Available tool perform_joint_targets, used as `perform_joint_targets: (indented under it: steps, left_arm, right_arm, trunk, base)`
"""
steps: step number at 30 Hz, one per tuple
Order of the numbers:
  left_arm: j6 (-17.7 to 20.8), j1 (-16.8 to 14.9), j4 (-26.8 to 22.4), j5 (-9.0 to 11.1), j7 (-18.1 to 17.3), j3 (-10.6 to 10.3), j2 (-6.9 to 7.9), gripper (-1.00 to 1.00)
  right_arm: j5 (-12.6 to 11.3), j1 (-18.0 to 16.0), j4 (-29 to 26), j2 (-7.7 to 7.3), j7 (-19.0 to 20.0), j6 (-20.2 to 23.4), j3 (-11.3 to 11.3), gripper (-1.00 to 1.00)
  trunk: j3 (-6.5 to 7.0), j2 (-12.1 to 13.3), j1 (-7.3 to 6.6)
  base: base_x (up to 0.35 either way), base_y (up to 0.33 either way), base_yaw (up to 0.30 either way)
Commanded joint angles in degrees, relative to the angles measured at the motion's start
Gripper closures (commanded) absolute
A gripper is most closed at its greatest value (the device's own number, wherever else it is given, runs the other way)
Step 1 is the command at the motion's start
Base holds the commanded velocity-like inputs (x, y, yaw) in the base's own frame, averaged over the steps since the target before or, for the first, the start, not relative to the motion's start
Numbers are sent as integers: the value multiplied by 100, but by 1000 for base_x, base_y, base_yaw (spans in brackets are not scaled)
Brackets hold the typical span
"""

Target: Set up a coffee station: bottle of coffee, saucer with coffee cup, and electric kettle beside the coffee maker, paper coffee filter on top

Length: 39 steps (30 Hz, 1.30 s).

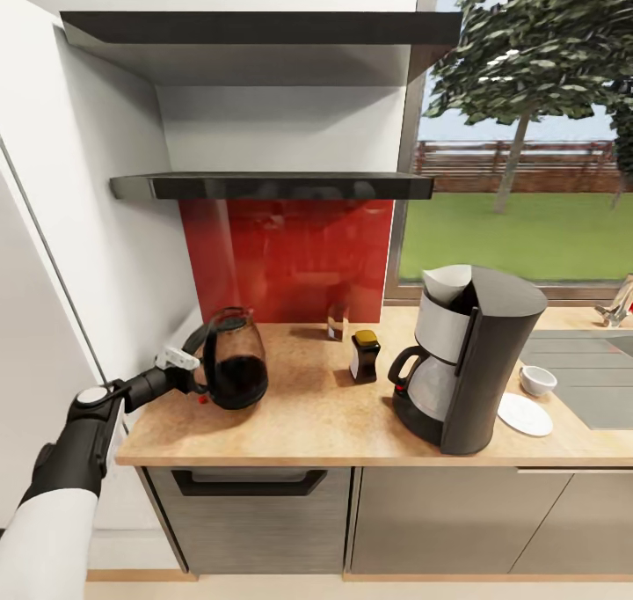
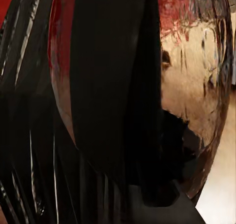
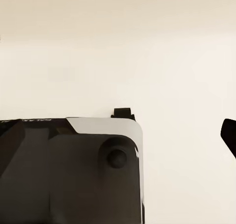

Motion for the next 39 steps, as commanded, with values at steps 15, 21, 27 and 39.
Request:
perform_joint_targets:
  steps: [15, 21, 27, 39]
  left_arm:
    - [191, 85, -53, -44, -723, 13, -22, 100]
    - [189, 88, -47, -50, -703, 5, -24, 100]
    - [181, 88, -47, -52, -695, 4, -29, 100]
    - [148, 100, -28, -60, -699, 13, -34, 100]
  right_arm:
    - [-69, -6, 7, -11, 22, -14, 30, -100]
    - [-69, -6, 9, -11, 22, -14, 33, -100]
    - [-66, -6, 12, -11, 22, -14, 40, -100]
    - [-67, -6, 11, -11, 22, -14, 42, -100]
  trunk:
    - [-1, -14, 4]
    - [17, -14, 4]
    - [22, -14, 4]
    - [22, -14, 4]
  base:
    - [0, 0, -74]
    - [0, 0, -282]
    - [0, 0, -288]
    - [0, 0, -288]
